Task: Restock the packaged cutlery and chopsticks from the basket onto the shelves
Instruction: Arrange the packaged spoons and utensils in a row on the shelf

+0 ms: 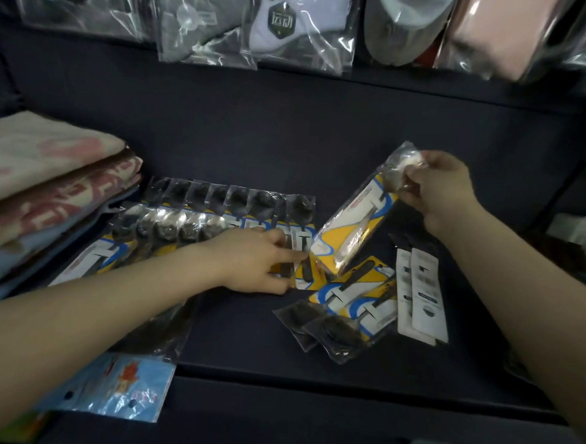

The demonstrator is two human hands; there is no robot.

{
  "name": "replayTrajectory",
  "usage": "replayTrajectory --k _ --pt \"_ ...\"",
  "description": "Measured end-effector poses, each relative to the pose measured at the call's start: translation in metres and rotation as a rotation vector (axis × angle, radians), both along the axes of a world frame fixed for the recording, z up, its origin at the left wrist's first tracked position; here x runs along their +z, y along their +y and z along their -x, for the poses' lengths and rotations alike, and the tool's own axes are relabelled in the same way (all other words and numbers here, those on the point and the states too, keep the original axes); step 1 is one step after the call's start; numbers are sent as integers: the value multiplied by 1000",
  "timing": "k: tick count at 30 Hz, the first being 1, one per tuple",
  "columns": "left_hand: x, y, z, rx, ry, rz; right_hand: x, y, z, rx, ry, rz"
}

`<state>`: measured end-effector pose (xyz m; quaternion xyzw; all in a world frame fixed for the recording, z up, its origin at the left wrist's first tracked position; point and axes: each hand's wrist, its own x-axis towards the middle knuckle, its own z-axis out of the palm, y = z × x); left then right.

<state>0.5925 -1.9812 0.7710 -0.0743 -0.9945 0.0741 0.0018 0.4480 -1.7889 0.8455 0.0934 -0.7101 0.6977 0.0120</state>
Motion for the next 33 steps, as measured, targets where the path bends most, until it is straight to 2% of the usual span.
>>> replayTrajectory --k 3,5,7,10,11,14,18,21,23,27,30,31,33 --pt "2 -4 1 25 -54 -43 -1 2 -15 82 -90 -23" --pt "9 -6 -4 7 -18 -170 4 6 -25 136 -79 -11" --pt "26 0 -16 -4 136 -482 13 7 -37 211 -23 27" --pt "55 28 -53 39 254 -1144 25 -1 -62 328 40 72" --pt "60 39 -66 52 278 -1210 25 -7 -69 361 59 65" --pt "53 55 -93 121 405 -1114 23 -25 -89 437 135 -11" --pt "22 52 -117 319 453 -1071 5 -54 -96 527 320 -281" --pt "-4 39 -135 403 514 -742 -20 -81 -93 630 270 -383" --pt "-10 30 -145 467 533 -628 -34 -99 -89 655 194 -405" --pt "-11 22 -160 477 510 -577 -50 -125 -81 720 -20 -400" --pt "-15 20 -165 441 371 -470 -61 -138 -79 716 -70 -434" --pt "-17 20 -167 435 317 -416 -64 -140 -79 704 -38 -491" --pt "-21 17 -168 384 297 -306 -70 -141 -79 654 159 -689"
